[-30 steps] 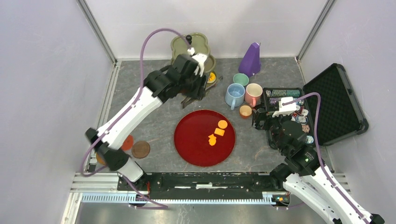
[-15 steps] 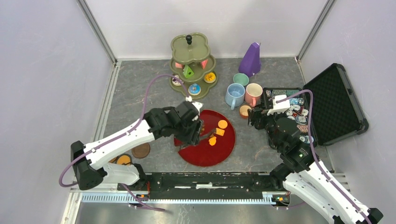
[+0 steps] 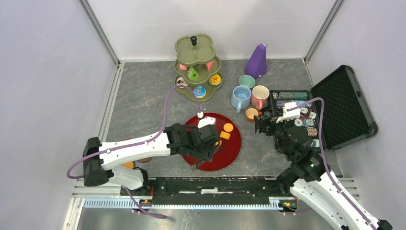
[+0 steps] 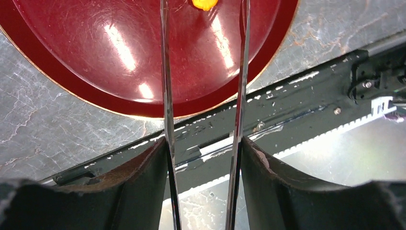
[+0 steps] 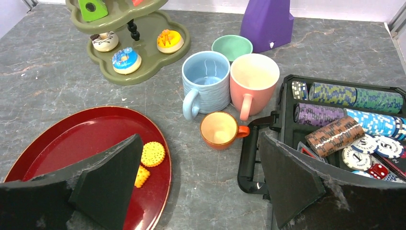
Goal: Serve the afternoon tea
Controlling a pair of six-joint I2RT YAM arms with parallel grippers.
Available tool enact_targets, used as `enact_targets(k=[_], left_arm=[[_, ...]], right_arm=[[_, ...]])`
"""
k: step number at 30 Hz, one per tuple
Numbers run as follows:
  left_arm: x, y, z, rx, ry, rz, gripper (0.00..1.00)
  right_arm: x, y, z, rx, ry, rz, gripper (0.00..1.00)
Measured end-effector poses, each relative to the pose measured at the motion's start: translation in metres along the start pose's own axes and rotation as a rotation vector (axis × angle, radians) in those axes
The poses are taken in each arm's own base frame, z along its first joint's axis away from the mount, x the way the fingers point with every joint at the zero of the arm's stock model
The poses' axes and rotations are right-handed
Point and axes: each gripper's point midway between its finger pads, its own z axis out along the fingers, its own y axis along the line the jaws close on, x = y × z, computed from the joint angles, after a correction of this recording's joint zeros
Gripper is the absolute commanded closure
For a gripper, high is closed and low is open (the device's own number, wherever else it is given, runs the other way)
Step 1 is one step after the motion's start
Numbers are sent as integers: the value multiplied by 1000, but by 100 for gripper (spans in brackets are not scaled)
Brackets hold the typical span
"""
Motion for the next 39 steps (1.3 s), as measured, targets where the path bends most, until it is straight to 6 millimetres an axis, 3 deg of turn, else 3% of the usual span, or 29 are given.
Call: enact_targets(k=[9,13,25,39], left_arm=[[8,7,37,-138,36,24,39],[9,6,42,-153,44,30,43],[7,1,42,-163,50,43,63],[-17,19,20,-261,-20,92,72]], right_arm=[[-7,-3,-11,-12,-33,12,2],[-4,-4,-14,-11,-27,10,2],[3,-5,-15,-9,-12,4,2],[10,-4,-9,-3,22,-8,2]])
